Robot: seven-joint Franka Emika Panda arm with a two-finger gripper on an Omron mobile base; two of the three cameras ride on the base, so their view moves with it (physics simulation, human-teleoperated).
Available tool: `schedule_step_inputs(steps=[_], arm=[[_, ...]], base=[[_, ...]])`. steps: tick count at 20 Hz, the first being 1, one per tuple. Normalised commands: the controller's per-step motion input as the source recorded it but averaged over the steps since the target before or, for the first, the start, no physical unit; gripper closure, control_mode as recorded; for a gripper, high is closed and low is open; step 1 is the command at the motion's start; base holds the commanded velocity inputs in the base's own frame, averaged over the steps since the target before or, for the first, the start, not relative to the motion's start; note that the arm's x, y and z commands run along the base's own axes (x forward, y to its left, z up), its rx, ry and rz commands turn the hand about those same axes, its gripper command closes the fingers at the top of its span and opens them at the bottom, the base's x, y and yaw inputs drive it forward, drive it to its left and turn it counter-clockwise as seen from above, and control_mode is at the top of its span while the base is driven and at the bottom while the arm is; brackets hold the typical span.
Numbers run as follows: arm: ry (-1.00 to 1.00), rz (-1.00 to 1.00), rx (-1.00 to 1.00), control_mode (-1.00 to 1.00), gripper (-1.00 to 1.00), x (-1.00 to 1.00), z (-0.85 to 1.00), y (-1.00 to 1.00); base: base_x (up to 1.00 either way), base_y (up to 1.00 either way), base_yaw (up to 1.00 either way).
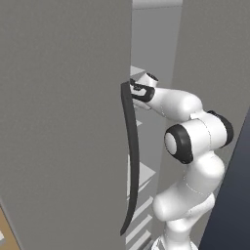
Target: Take the lemon wedge and carrot from the second highest rack and move them to the highest rack where the tangerine and carrot are located, to maximize freezer space. Close the freezer door after rearranging.
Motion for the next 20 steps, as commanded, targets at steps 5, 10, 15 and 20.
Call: schedule_step_inputs(steps=[5, 10, 15, 20], arm=[[-0.02, 0.0, 0.0, -1.0, -1.0, 0.17, -0.09, 0.04], [-0.01, 0.0, 0.0, -1.0, -1.0, 0.22, -0.08, 0.0], [0.0, 0.0, 0.0, -1.0, -1.0, 0.22, -0.17, 0.01], [0.0, 0.0, 0.0, -1.0, -1.0, 0.24, -0.17, 0.06]], base=[[0.0, 0.0, 0.0], [0.0, 0.0, 0.0], [0.0, 0.0, 0.0], [0.0, 0.0, 0.0]])
